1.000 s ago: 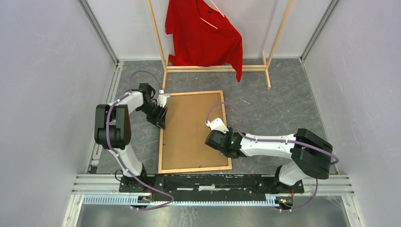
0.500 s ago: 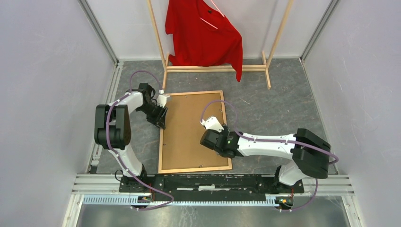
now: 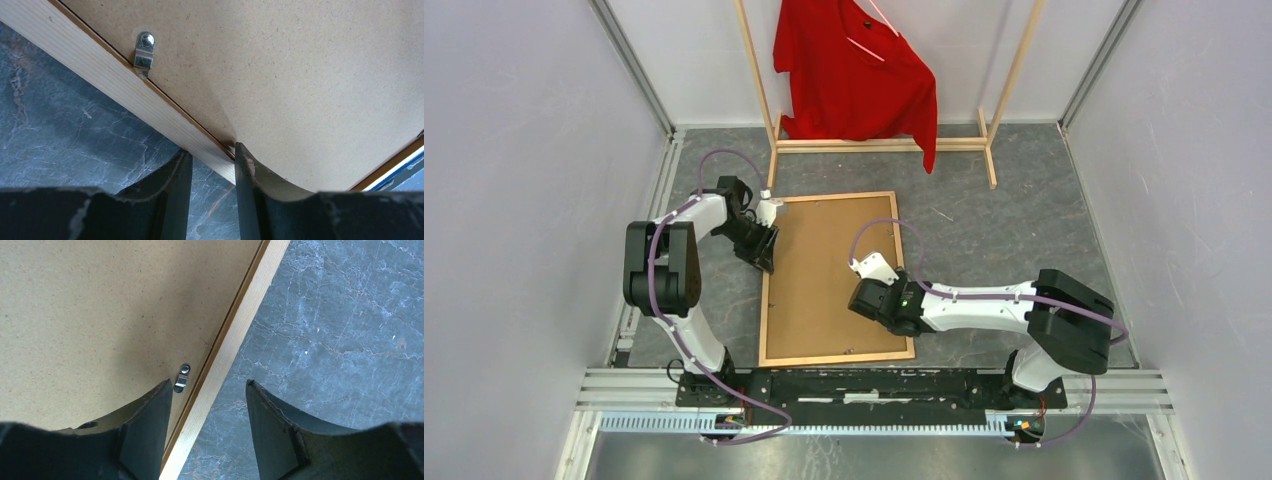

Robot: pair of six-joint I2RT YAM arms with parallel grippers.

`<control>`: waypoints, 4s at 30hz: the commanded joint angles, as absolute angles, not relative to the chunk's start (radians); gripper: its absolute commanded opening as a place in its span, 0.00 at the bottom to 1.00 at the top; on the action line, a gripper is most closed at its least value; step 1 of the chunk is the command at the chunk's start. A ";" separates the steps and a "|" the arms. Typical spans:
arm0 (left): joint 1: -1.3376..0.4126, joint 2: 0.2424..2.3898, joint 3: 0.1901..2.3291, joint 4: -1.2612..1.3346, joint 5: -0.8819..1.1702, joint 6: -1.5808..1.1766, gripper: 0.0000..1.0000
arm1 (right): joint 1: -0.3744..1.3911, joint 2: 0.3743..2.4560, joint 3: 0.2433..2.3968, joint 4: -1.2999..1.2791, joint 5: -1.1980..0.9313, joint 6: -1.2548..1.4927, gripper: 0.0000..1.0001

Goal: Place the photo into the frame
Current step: Install the photo frame at the center of the board, then adjust the photo frame at the center of the board.

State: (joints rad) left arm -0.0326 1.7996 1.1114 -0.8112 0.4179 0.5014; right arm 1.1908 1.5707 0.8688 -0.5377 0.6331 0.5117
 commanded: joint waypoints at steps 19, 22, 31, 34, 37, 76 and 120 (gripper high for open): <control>-0.036 1.825 1.072 -0.739 0.273 0.558 0.38 | 1.195 1.606 0.856 -0.551 0.719 0.518 0.62; -0.037 1.826 1.074 -0.739 0.271 0.561 0.37 | 1.195 1.610 0.857 -0.559 0.734 0.513 0.62; -0.036 1.830 1.077 -0.739 0.265 0.563 0.36 | 1.195 1.617 0.857 -0.569 0.747 0.507 0.62; -0.037 1.830 1.078 -0.739 0.264 0.563 0.34 | 1.195 1.608 0.847 -0.562 0.746 0.498 0.62; -0.037 1.835 1.080 -0.740 0.261 0.564 0.33 | 1.195 1.597 0.831 -0.560 0.755 0.492 0.62; -0.036 1.827 1.101 -0.776 0.302 0.567 0.30 | 1.155 1.383 0.793 -0.487 0.647 0.456 0.64; -0.095 2.084 1.660 -1.008 0.580 0.542 0.27 | 0.870 1.312 0.733 -0.168 -0.204 0.302 0.68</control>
State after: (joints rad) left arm -0.0673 2.0823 1.5410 -0.9634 0.5087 0.5282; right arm 0.9272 1.3109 0.7334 -0.2207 -0.1390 0.3374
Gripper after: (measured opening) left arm 0.325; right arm 0.676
